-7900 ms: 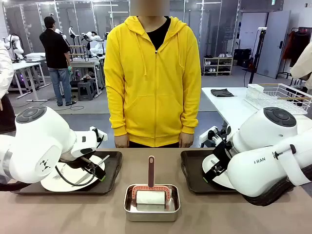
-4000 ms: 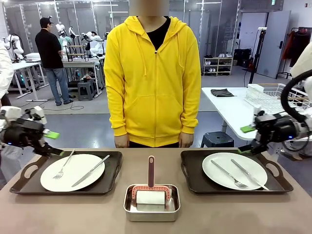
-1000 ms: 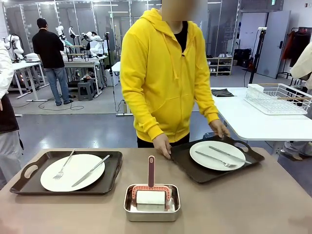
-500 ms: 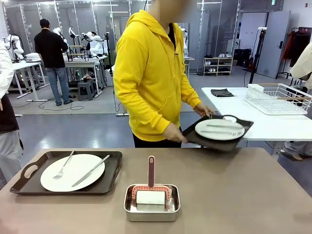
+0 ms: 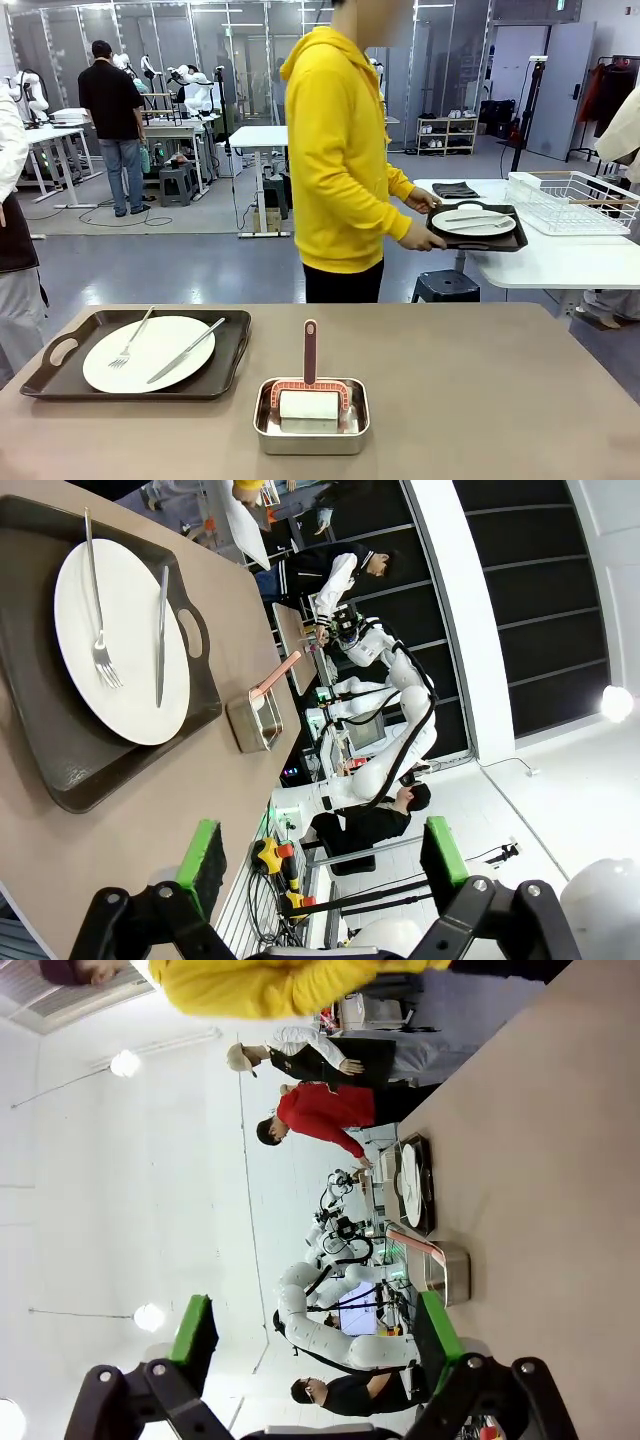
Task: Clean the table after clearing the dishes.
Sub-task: When the left (or right) Handle tray is removed, use the left hand (or right hand) to clean the left (or right) side of the table with the Lint Roller.
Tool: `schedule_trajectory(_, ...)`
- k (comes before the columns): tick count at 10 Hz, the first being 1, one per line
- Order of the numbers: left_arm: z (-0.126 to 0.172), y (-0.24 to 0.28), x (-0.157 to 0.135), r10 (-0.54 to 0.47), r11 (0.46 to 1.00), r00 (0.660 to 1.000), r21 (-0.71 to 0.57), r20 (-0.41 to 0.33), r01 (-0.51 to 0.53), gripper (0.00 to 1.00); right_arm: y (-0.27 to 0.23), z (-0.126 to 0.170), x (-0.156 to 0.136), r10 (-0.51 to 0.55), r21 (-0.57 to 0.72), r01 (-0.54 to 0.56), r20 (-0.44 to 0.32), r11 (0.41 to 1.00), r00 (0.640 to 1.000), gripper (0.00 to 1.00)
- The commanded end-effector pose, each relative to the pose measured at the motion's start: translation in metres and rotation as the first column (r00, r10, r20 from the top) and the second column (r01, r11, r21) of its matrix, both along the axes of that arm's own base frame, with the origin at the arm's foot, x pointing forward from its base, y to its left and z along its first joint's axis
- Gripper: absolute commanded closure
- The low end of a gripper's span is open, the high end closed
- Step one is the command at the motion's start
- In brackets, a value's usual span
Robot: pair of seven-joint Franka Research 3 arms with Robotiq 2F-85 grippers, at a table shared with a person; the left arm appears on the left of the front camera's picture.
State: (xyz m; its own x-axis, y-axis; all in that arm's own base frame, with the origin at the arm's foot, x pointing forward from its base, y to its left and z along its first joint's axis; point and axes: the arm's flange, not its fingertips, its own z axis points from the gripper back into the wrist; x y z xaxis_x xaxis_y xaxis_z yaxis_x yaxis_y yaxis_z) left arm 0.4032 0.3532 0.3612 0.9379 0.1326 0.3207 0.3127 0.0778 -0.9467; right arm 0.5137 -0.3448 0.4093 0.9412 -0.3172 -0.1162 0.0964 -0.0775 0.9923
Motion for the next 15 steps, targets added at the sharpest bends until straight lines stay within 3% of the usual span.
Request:
schedule_trajectory(1, 0.000, 0.000, -0.005, 0.000, 1.000, 1.000, 0.007, 0.001, 0.000, 0.00, 0.008, 0.004, -0.008, -0.012, -0.019, 0.012, 0.014, 1.000, 1.000, 0.00)
schedule_trajectory(12, 0.000, 0.000, -0.005, 0.000, 1.000, 1.000, 0.007, 0.001, 0.000, 0.00, 0.000, 0.004, -0.001, 0.000, -0.002, 0.000, 0.005, 1.000, 1.000, 0.00)
schedule_trajectory(15, 0.000, 0.000, -0.005, 0.000, 1.000, 1.000, 0.007, 0.001, 0.000, 0.00, 0.080, 0.069, 0.005, 0.166, -0.312, -0.116, 0.139, 0.943, 0.976, 0.00)
